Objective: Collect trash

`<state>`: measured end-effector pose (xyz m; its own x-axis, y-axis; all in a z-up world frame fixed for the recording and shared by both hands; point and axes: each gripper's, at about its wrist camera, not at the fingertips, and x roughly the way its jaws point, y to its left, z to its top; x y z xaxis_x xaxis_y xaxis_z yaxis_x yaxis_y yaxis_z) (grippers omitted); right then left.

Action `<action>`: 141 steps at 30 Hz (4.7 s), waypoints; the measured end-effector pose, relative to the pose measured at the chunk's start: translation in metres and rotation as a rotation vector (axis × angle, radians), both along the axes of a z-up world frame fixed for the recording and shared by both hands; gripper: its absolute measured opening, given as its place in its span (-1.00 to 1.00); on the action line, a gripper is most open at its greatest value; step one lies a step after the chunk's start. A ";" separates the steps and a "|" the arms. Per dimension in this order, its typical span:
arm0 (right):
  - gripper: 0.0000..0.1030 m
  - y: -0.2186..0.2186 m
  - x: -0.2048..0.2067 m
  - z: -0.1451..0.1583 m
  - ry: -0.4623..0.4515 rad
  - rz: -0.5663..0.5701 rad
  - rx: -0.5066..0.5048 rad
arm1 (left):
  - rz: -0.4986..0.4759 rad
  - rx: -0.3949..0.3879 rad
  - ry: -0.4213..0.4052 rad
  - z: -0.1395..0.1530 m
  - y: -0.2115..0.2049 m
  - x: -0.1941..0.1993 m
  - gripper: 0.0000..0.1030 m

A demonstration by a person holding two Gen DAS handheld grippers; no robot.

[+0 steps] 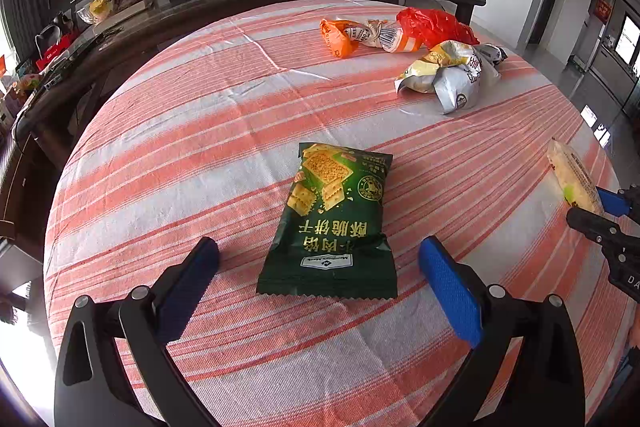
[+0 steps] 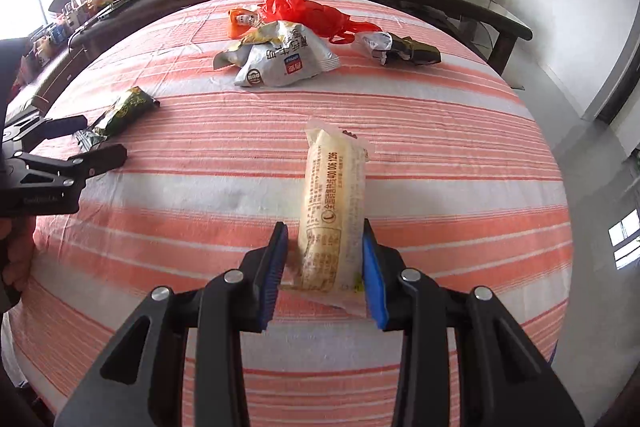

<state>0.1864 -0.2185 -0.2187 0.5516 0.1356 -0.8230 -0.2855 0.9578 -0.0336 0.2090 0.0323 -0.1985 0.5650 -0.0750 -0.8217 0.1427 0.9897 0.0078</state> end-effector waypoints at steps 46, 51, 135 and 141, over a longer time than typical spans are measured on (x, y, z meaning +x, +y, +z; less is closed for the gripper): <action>0.91 -0.005 0.011 -0.016 0.004 -0.050 0.069 | 0.000 0.000 0.000 0.000 0.000 0.000 0.92; 0.91 -0.005 0.012 -0.016 0.004 -0.050 0.070 | -0.001 0.000 0.000 0.000 0.000 0.000 0.92; -0.68 -0.398 -0.060 -0.004 0.119 -0.511 0.262 | -0.762 -0.270 0.218 0.019 -0.452 -0.065 -0.32; -0.68 -0.437 -0.065 -0.045 0.116 -0.581 0.314 | -0.762 -0.248 0.266 -0.027 -0.503 -0.053 -0.32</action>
